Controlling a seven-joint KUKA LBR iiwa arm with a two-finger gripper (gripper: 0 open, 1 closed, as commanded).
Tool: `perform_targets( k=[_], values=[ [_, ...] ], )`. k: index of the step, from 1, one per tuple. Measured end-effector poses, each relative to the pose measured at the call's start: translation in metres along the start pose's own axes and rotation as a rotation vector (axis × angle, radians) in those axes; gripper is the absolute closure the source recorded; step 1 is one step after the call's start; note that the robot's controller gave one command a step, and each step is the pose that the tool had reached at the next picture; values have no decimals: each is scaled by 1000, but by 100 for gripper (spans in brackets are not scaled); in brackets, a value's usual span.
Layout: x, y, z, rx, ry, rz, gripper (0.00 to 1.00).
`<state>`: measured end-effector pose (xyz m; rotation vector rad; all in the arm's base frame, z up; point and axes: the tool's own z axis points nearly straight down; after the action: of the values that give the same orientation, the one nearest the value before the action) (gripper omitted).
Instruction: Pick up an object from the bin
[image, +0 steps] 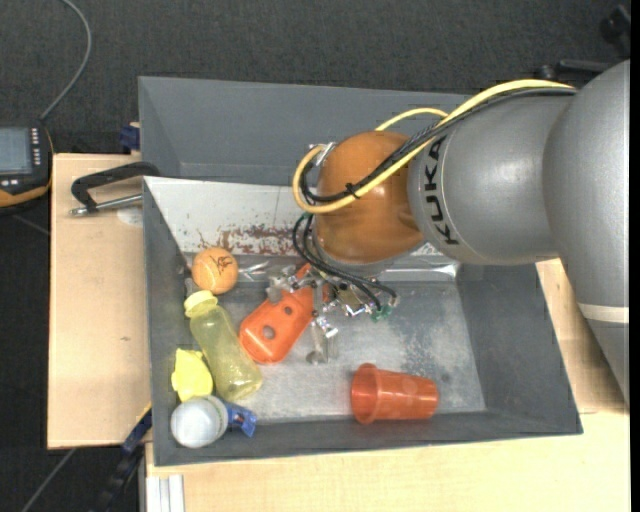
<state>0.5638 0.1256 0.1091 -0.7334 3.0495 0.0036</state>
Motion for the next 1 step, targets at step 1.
perform_targets(
  k=[1],
  values=[
    [-11, -3, 22, -1, -6, -16, 0]
  ],
)
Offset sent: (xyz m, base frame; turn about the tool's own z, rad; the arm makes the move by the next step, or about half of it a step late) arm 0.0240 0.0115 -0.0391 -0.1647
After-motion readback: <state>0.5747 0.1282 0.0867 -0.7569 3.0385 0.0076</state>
